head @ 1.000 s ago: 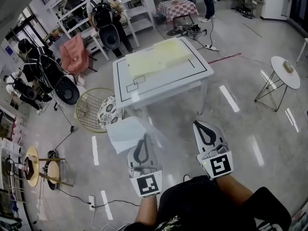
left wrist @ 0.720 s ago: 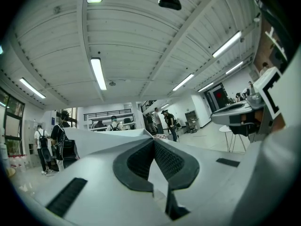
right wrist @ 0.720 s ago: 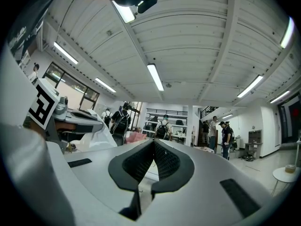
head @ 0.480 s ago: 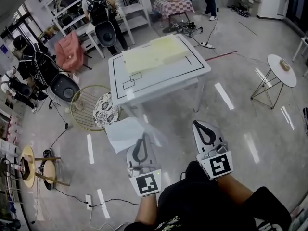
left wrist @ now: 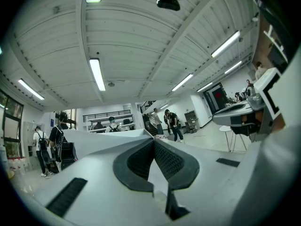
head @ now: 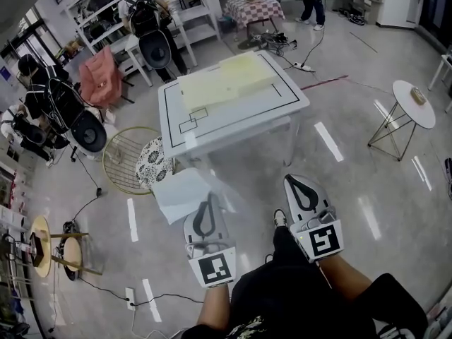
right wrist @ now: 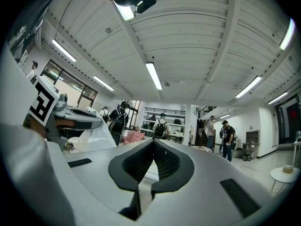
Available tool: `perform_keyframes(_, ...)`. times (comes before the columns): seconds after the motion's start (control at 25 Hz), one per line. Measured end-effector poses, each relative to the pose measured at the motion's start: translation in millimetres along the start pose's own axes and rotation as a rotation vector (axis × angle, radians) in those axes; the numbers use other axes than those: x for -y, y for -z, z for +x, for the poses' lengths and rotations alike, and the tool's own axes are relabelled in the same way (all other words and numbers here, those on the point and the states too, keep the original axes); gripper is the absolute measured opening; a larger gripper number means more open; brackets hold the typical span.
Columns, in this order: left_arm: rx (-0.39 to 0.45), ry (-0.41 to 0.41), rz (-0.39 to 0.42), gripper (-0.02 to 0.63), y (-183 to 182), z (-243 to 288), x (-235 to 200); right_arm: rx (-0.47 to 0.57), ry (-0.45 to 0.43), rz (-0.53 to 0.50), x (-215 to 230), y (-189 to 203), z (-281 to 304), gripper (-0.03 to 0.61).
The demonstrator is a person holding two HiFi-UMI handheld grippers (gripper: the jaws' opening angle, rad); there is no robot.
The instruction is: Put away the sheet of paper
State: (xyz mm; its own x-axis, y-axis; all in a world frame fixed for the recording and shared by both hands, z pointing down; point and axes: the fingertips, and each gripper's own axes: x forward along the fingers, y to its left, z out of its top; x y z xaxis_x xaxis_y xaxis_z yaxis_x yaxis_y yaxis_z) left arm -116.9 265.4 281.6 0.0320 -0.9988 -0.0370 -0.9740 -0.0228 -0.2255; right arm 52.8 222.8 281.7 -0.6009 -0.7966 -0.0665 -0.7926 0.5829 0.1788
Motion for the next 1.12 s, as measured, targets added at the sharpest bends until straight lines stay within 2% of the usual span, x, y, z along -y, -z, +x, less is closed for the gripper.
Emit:
perform_keyframes(0.32,0.0,-0.026,0.001,0.003,1,11,-9,-0.003,-0.035,0.004,-2,4,17,-0.002)
perform_keyframes(1.12,-0.045,-0.032,0.013,0.003,13,70,-19,-0.003,-0.067,0.027,22,17,79,-0.002)
